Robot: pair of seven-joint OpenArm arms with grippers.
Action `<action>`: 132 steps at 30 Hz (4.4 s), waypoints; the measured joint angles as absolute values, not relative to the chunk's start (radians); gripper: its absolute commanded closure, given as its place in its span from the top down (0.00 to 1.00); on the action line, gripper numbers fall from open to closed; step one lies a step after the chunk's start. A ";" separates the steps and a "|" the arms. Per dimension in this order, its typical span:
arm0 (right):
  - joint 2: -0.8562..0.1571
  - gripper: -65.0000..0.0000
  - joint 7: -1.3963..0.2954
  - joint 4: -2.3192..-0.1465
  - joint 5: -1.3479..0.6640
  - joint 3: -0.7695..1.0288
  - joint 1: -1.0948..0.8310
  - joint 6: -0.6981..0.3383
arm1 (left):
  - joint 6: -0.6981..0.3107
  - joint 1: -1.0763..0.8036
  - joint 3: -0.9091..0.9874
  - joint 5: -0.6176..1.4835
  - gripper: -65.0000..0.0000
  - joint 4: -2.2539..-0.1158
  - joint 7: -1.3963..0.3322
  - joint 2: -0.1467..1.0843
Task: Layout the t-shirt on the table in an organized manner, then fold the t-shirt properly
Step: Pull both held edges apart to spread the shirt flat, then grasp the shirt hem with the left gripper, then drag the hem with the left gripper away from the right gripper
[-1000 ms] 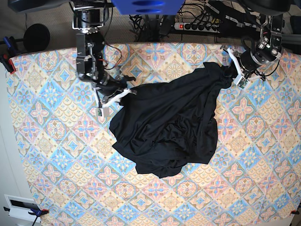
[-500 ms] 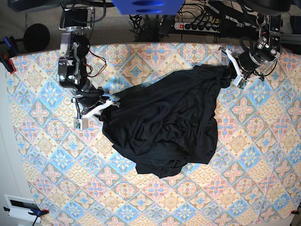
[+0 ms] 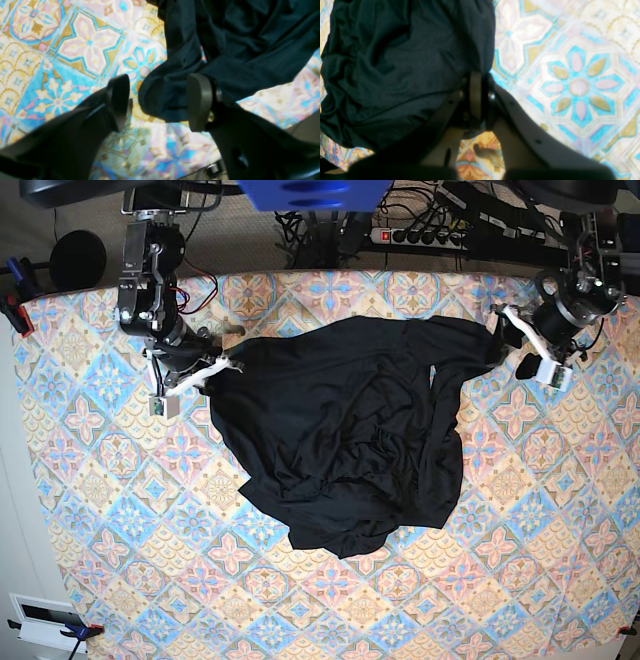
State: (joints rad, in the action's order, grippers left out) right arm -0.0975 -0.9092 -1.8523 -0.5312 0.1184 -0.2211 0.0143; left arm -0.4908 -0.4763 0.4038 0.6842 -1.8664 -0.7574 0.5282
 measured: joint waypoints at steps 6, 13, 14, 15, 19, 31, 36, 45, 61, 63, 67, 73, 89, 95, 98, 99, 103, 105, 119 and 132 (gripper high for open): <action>-0.096 0.00 -0.914 -1.900 -0.534 0.116 -0.327 0.015 | -0.475 -0.390 0.479 0.791 0.48 -1.866 -0.772 0.531; -0.188 0.00 -0.899 -1.916 -0.538 0.139 -0.379 0.012 | -0.476 -0.245 0.474 0.779 0.39 -1.864 -0.983 0.444; -0.189 0.00 -0.899 -1.916 -0.543 0.154 -0.383 0.012 | -0.478 -0.237 0.470 0.785 0.38 -1.864 -0.989 0.442; -0.187 0.00 -0.902 -1.915 -0.542 0.175 -0.384 0.012 | -0.479 -0.227 0.471 0.784 0.38 -1.864 -0.993 0.435; -0.189 0.00 -0.901 -1.911 -0.538 0.279 -0.373 0.012 | -0.472 -0.202 0.467 0.741 0.37 -1.864 -1.007 0.390; -0.185 0.00 -0.913 -1.775 -0.104 0.396 -0.119 0.002 | -0.475 -0.192 0.414 0.621 0.37 -1.864 -1.003 0.352; -0.199 0.00 -0.882 -1.629 -0.114 0.407 -0.003 -0.008 | -0.475 -0.194 0.414 0.620 0.37 -1.864 -1.003 0.352; -0.239 0.00 -0.774 -1.505 -0.101 0.498 0.019 0.003 | -0.475 -0.164 0.321 0.474 0.38 -1.861 -1.012 0.359; -0.239 0.00 -0.759 -1.571 -0.104 0.492 -0.113 -0.003 | -0.480 0.106 0.025 0.091 0.38 -1.783 -0.994 0.180; -0.237 0.00 -0.760 -1.571 -0.104 0.491 -0.118 -0.004 | -0.479 0.140 -0.001 0.092 0.38 -1.703 -0.994 0.157; -0.237 0.00 -0.759 -1.571 -0.104 0.489 -0.112 -0.003 | -0.479 0.166 -0.054 0.101 0.38 -1.584 -0.993 0.143; -0.238 0.00 -0.759 -1.571 -0.104 0.487 -0.111 -0.003 | -0.485 0.149 -0.079 0.104 0.38 -1.584 -0.996 0.207; -0.236 0.00 -0.759 -1.571 -0.104 0.486 -0.116 -0.003 | -0.479 0.230 0.011 0.096 0.37 -1.338 -0.852 0.306; -0.234 0.00 -0.759 -1.571 -0.104 0.485 -0.116 -0.002 | -0.481 0.340 0.011 0.100 0.37 -1.143 -0.771 0.220; -0.233 0.00 -0.760 -1.571 -0.104 0.485 -0.117 -0.003 | -0.479 0.379 0.012 0.093 0.38 -1.085 -0.770 0.202; -0.233 0.00 -0.759 -1.571 -0.104 0.485 -0.117 -0.003 | -0.478 0.388 0.012 0.093 0.38 -1.068 -0.769 0.202; -0.233 0.00 -0.759 -1.571 -0.104 0.485 -0.117 -0.003 | -0.472 0.390 0.011 0.106 0.37 -1.018 -0.721 0.205; -0.233 0.00 -0.759 -1.571 -0.104 0.485 -0.116 -0.003 | -0.473 0.391 0.011 0.109 0.29 -0.989 -0.687 0.213; -0.234 0.00 -0.759 -1.571 -0.104 0.484 -0.114 -0.003 | -0.482 0.097 0.101 0.234 0.00 -1.336 -0.807 0.457; -0.234 0.00 -0.759 -1.565 -0.104 0.484 -0.108 -0.003 | -0.479 -0.091 0.319 0.398 0.12 -1.533 -0.829 0.494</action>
State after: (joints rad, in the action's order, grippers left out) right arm -0.2337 -0.7593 -1.5650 -0.1040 0.4843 -0.1078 -0.0029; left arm -0.4786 -0.0910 0.3191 0.3977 -1.5330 -0.8291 0.4938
